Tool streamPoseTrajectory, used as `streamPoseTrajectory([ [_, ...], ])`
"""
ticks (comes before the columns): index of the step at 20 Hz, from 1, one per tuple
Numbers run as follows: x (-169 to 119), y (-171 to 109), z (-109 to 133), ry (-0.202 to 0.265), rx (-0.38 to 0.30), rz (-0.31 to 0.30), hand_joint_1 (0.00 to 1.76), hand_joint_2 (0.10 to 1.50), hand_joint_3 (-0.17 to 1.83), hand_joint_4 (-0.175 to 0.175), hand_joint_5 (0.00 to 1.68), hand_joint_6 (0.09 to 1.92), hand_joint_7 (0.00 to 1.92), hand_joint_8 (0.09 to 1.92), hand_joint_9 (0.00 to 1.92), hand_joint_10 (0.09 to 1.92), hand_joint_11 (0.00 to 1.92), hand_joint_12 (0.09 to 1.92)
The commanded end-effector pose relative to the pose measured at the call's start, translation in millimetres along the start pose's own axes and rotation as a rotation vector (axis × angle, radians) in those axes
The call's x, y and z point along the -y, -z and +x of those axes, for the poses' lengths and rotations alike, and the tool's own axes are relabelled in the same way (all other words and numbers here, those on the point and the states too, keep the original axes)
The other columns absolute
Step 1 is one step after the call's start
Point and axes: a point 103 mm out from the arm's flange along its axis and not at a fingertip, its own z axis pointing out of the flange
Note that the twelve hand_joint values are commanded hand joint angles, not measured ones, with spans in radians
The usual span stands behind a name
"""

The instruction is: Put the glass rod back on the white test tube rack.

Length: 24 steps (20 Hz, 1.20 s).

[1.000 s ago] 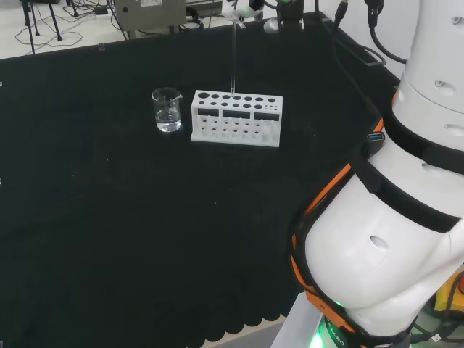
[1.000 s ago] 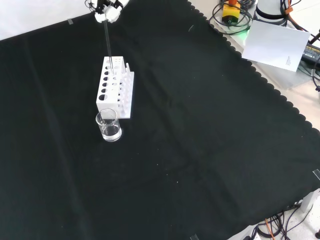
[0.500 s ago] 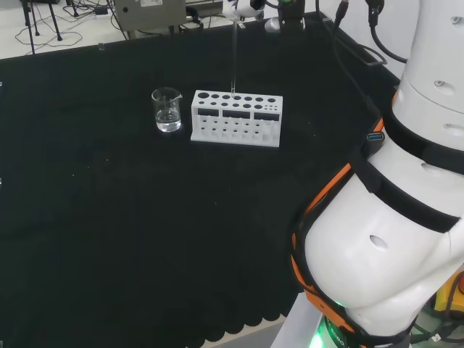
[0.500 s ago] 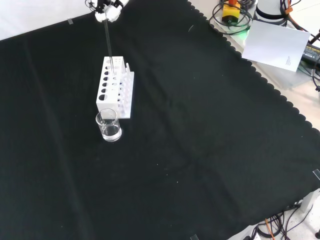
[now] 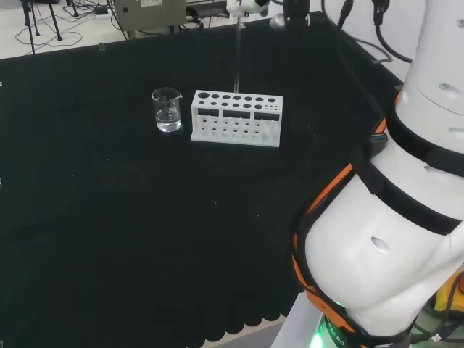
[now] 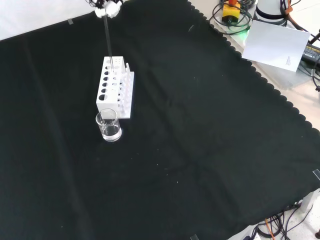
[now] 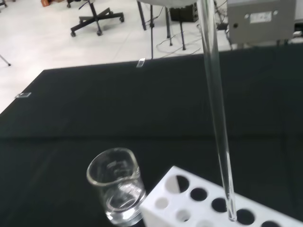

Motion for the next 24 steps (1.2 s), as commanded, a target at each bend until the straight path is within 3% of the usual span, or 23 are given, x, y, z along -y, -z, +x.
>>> streamPoseTrajectory([
  [1, 4.7, -24.9, -2.4, -0.003, -0.017, 0.038, 1.3, 1.12, -0.17, -0.175, 1.22, 0.3, 1.15, 1.07, 1.76, 0.67, 1.22, 0.74],
  [24, 3.6, -25.2, 1.7, -0.011, -0.009, 0.033, 1.3, 1.12, -0.17, -0.175, 1.22, 0.3, 1.15, 1.07, 1.76, 0.67, 1.22, 0.74],
])
